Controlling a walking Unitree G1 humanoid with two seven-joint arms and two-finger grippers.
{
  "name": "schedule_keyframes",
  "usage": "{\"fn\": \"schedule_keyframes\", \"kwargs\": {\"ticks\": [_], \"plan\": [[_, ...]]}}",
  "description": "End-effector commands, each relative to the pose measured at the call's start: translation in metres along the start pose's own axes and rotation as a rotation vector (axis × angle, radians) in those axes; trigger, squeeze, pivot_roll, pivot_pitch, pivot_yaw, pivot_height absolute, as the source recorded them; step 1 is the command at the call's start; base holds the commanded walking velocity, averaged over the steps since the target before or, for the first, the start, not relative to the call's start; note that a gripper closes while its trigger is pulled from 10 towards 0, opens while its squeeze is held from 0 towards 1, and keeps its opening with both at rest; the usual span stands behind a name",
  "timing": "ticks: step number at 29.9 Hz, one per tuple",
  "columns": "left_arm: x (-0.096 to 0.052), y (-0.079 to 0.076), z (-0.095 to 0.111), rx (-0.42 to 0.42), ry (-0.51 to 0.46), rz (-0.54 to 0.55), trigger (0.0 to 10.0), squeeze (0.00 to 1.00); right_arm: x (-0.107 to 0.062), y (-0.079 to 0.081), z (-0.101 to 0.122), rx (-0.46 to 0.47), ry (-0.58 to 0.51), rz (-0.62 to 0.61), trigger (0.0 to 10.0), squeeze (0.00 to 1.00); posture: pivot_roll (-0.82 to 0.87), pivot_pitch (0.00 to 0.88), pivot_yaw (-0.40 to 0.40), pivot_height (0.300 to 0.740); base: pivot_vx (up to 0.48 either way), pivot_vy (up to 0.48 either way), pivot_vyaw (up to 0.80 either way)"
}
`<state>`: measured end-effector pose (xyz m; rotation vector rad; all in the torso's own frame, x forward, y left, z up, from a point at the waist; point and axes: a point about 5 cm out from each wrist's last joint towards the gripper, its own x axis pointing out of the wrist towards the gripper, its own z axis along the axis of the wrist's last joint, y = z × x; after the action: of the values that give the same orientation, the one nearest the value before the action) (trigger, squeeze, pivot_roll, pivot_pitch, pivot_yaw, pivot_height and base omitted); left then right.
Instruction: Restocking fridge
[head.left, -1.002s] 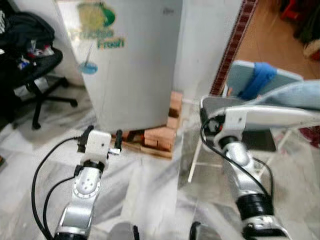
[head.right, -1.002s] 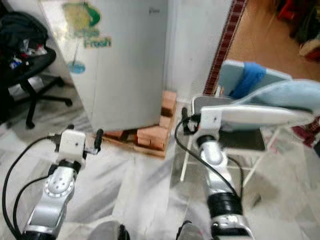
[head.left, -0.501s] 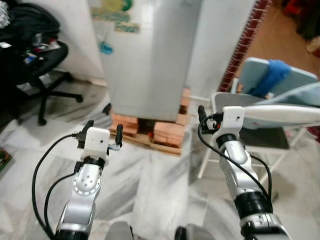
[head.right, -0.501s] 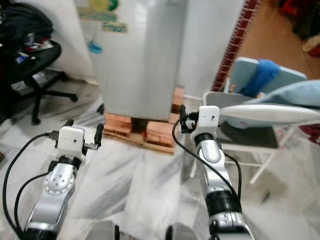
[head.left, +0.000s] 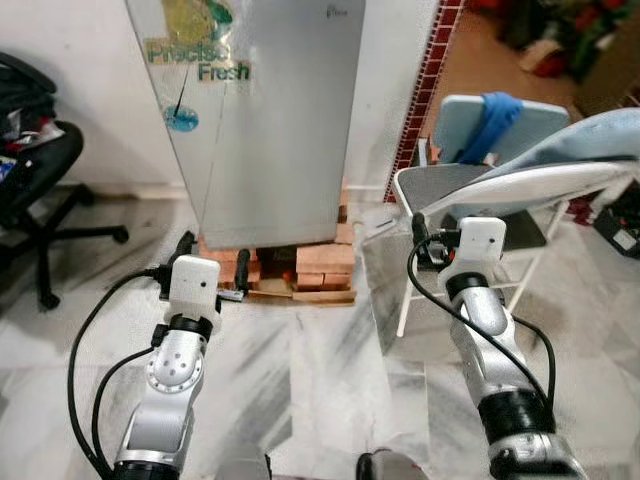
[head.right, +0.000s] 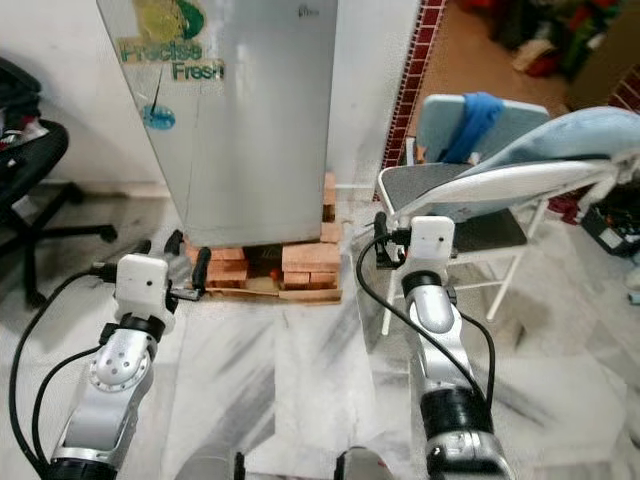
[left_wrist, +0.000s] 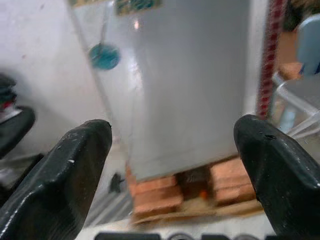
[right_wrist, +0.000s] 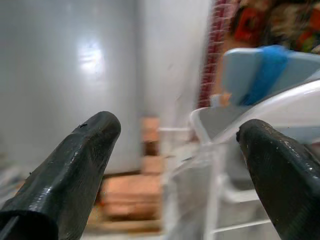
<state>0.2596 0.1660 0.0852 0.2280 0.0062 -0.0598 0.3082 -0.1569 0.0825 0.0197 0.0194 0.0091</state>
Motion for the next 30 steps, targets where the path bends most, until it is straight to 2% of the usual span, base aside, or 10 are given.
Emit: {"fn": "schedule_keyframes", "kwargs": {"ticks": [1,6,9,11,16,21,25,30], "plan": [[0.001,-0.006,0.002,-0.008,-0.005,-0.018,10.0,0.00,0.000,-0.006,0.001,-0.009,-0.006,-0.019,10.0,0.00,0.13,0.063,0.015,0.740,0.000,0.480,0.00],[0.004,-0.003,0.009,0.008,-0.060,0.018,10.0,0.00,0.004,-0.004,0.007,-0.030,-0.026,-0.014,10.0,0.00,0.13,0.064,0.002,0.740,0.000,0.480,0.00],[0.006,0.003,0.015,0.010,-0.094,0.053,10.0,0.00,0.002,-0.011,0.005,-0.040,-0.014,-0.021,10.0,0.00,0.14,0.064,-0.010,0.740,0.000,0.480,0.00],[0.005,0.011,0.015,0.005,-0.093,0.089,10.0,0.00,-0.003,-0.016,0.002,-0.050,-0.005,-0.016,10.0,0.00,0.14,0.064,-0.016,0.740,0.000,0.480,0.00],[-0.002,0.015,0.007,-0.025,-0.054,0.126,10.0,0.00,-0.009,-0.020,0.000,-0.061,0.000,-0.018,10.0,0.00,0.13,0.071,-0.012,0.740,0.000,0.480,0.00],[-0.003,0.010,0.003,-0.037,-0.040,0.121,10.0,0.00,-0.005,-0.014,0.004,-0.055,-0.011,-0.008,10.0,0.00,0.14,0.070,-0.008,0.740,0.000,0.480,0.00],[0.003,0.007,0.010,-0.028,-0.060,0.100,10.0,0.00,0.001,-0.004,0.007,-0.046,-0.017,0.013,10.0,0.00,0.14,0.074,-0.009,0.740,0.000,0.476,-0.80],[0.005,0.013,0.010,-0.036,-0.054,0.114,10.0,0.00,0.002,0.000,0.008,-0.045,-0.022,0.026,10.0,0.00,0.14,0.074,-0.008,0.740,0.000,0.466,-0.80]]}}
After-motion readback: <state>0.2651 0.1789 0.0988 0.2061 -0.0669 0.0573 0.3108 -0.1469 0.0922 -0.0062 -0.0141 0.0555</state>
